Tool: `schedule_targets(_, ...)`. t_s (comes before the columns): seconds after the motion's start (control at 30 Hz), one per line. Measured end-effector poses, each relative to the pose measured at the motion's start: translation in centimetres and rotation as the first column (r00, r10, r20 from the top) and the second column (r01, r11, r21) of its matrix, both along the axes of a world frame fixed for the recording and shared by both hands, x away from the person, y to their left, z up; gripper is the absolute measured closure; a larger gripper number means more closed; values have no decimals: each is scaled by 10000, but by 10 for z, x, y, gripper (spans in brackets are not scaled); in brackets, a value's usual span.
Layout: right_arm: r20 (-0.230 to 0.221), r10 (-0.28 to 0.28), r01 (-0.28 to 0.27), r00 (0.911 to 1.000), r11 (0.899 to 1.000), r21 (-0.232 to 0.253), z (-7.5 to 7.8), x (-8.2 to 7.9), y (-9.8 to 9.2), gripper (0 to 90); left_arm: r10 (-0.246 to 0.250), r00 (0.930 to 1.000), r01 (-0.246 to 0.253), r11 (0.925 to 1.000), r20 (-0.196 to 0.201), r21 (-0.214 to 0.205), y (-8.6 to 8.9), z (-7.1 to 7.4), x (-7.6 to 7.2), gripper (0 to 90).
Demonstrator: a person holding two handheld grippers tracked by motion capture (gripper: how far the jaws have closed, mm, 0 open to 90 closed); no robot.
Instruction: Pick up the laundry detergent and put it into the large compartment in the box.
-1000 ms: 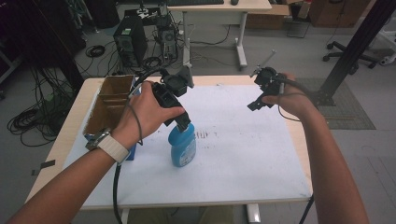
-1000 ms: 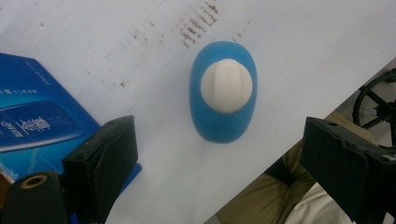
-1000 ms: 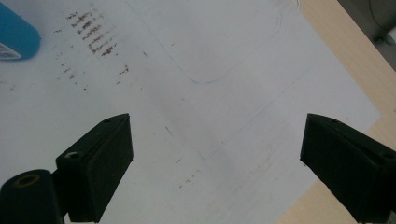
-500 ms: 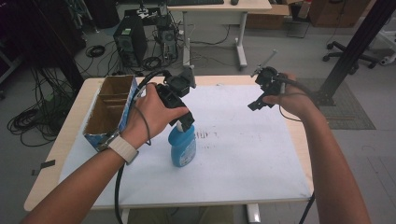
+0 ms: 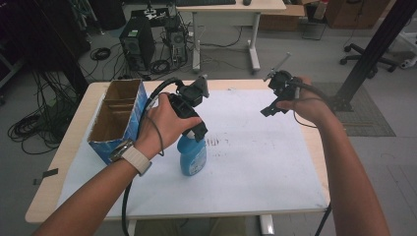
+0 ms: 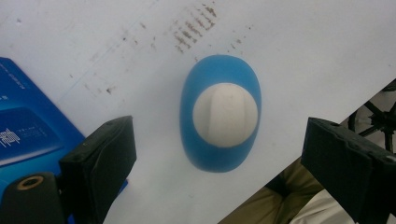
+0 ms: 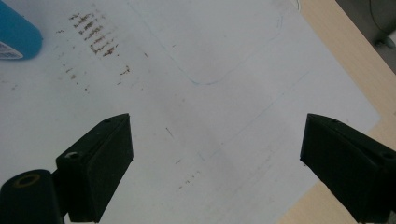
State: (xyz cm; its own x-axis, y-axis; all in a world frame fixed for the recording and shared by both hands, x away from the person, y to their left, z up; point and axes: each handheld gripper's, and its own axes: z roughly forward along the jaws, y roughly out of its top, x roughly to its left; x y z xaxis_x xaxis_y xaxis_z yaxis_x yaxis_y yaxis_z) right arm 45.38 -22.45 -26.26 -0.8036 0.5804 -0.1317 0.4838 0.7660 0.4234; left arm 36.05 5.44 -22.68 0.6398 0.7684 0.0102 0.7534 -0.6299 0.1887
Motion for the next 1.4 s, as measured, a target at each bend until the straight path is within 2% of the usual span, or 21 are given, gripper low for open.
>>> schedule_targets(0.63, -93, 83, -84, 9999, 9999, -96, -3, 1, 3, 94, 48, 9997, -49, 10000, -255, -34, -4, -26, 2, 101)
schedule_targets(1.4, -132, 43, -42, 9999, 10000, 20, -7, 1, -2, 94, 162, 9990, -160, 9999, -420, 49, -5, -48, 7, 102)
